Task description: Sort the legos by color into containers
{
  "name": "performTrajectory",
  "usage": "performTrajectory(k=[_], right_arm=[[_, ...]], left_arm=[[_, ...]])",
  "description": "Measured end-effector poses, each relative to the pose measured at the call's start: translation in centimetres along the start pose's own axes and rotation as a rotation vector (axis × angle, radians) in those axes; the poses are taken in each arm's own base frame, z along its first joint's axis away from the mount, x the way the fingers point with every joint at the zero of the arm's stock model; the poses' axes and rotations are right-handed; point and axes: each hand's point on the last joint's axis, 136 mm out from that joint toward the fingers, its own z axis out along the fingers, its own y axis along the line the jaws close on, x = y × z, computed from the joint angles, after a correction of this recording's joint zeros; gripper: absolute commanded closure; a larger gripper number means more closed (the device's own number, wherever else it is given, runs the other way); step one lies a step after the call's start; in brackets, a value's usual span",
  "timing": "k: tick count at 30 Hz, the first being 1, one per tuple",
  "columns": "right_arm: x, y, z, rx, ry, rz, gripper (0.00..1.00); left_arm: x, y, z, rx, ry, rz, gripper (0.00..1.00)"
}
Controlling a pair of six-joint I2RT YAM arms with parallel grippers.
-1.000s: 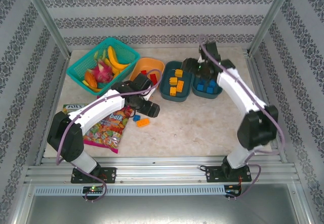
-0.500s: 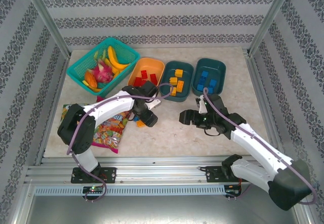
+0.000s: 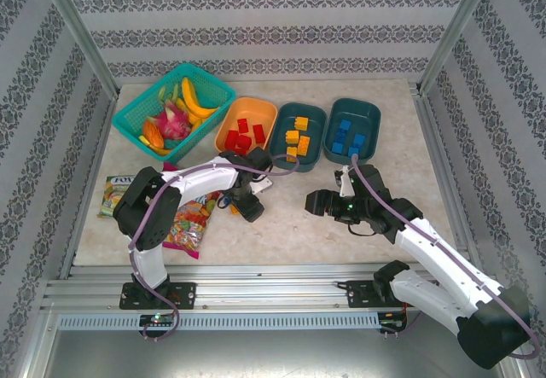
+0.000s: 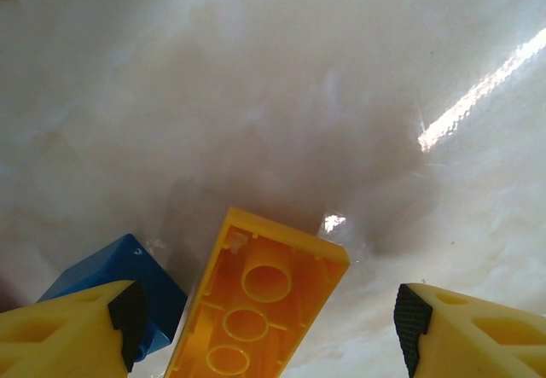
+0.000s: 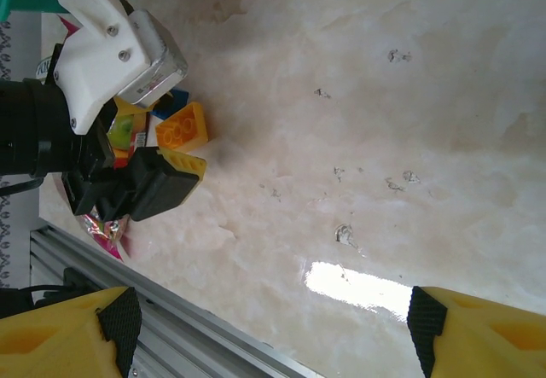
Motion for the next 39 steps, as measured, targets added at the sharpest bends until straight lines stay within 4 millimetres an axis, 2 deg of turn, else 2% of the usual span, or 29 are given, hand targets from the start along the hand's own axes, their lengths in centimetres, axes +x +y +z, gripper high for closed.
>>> performTrajectory(k=[6,14,20,25,29,35,37,39], right_arm=[[0.0,-0.1,0.1,0.005,0.005,0.003,0.17],[0.1,-0.5,0.7,0.020,0.024,0.013,0.17],[0.1,-0.7,1.1,0.028,0.032,0.018,0.17],[0.0,-0.7,1.2,0.026,0.031,0.017,0.18],[0.0,-0.7,1.2,0.026,0.031,0.017,0.18],[-0.1,-0.3,0.6,0.012,0.011,0.007,0.18],[-0.2,-0.1,0.0,0.007,-0.004,0.005,0.19],[-1.0,0.3,-0.9,0.003,-0.035,0.007,0.19]], left_arm=[[-0.2,0.0,0.1,-0.008,-0.010,0.005,0.33],[1.4,-1.3,1.4,-0.017,0.034,0.025,0.33],[1.4,-1.9,1.3,-0.046,0.033,0.016,0.38],[1.5,-2.3,1.4,-0.044,0.028,-0.019,0.55],[1.4,-2.3,1.4,-0.054,0.021,-0.042,0.61],[1.2,-1.6,0.7,-0.091,-0.011,-0.091,0.66],[0.6,-1.5,-0.2,-0.092,-0.041,-0.114,0.67],[-0.8,-1.4,-1.7,-0.088,-0.093,-0.140,0.67]])
